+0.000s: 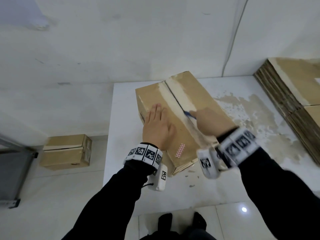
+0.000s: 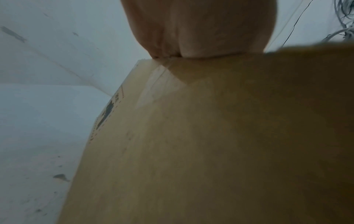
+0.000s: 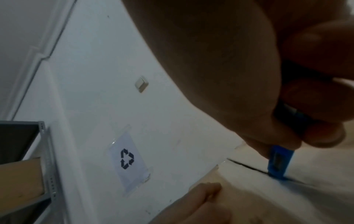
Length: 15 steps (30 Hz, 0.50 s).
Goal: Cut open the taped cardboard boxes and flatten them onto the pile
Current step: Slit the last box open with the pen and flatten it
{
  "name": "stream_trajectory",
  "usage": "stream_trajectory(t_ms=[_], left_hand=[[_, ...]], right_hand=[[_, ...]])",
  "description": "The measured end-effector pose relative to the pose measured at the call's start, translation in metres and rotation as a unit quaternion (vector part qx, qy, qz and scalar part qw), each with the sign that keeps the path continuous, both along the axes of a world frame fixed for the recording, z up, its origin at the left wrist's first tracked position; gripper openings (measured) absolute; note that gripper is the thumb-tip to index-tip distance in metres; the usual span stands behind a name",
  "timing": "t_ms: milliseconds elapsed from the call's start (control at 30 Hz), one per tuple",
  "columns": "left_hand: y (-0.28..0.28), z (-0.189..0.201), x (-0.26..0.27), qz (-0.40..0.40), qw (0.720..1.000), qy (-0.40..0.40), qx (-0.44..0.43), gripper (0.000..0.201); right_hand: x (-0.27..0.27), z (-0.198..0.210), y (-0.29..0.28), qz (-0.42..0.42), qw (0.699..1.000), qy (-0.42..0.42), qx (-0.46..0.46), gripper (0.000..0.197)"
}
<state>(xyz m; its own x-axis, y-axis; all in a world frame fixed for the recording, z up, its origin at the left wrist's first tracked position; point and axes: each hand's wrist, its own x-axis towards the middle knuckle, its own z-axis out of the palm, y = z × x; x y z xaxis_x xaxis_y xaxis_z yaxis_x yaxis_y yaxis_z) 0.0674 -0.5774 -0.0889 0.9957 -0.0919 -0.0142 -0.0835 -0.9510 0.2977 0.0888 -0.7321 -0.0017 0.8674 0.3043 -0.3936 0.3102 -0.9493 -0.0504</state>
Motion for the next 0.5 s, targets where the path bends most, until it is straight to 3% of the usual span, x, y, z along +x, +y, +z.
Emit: stream_trajectory(t_ms=[100,267,333,433,500], left_hand=[[-0.001,-0.001,0.000,0.000,1.000,-0.016,-0.007,0.066],[0.000,0.000,0.002,-0.013,0.999,-0.038,0.031,0.058],[-0.002,0.005,0.003,-0.097,0.992,-0.061,0.045,0.050],[-0.011,0.009,0.006,-0.306,0.948,-0.080,0.023,0.048],[-0.015,0.010,0.010,-0.356,0.930,-0.081,0.030,0.049]], right_hand=[[-0.052,-0.008,-0.029,-0.034,0.999,0.007,0.021,0.061],[-0.101,-0.018,-0.062,-0.121,0.990,0.024,0.070,0.062],[-0.105,-0.022,-0.066,-0.130,0.986,0.020,0.098,0.062],[-0.104,-0.028,-0.068,-0.142,0.980,0.031,0.137,0.059],[-0.105,-0.030,-0.071,-0.161,0.968,0.046,0.185,0.053]])
